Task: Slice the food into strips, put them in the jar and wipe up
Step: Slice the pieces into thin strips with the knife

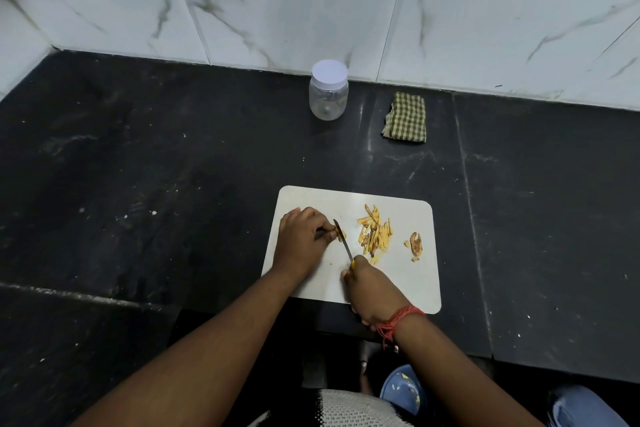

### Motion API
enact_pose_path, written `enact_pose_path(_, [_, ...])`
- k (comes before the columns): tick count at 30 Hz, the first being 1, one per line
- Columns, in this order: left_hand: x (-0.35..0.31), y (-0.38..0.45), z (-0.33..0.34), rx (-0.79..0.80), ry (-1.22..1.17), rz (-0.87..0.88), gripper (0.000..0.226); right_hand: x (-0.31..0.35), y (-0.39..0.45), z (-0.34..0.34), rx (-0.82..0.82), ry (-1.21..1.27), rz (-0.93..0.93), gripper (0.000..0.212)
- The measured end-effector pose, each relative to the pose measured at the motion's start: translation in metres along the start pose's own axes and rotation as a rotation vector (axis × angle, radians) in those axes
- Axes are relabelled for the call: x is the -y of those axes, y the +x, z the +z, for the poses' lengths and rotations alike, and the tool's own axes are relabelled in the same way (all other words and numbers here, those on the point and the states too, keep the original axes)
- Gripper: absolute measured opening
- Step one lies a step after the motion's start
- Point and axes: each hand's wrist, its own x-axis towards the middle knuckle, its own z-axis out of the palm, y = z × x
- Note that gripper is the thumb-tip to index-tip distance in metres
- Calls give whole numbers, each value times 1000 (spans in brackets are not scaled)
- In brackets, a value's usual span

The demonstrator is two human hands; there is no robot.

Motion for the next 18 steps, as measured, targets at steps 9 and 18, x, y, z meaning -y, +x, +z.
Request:
enact_pose_path(9, [1, -3, 3, -40, 44, 27, 9, 2, 9, -2, 63, -86, -5, 11])
enact_pose_path(18, [-7, -10, 7, -97, 152, 10, 6, 1, 3, -5, 89, -11, 20, 14])
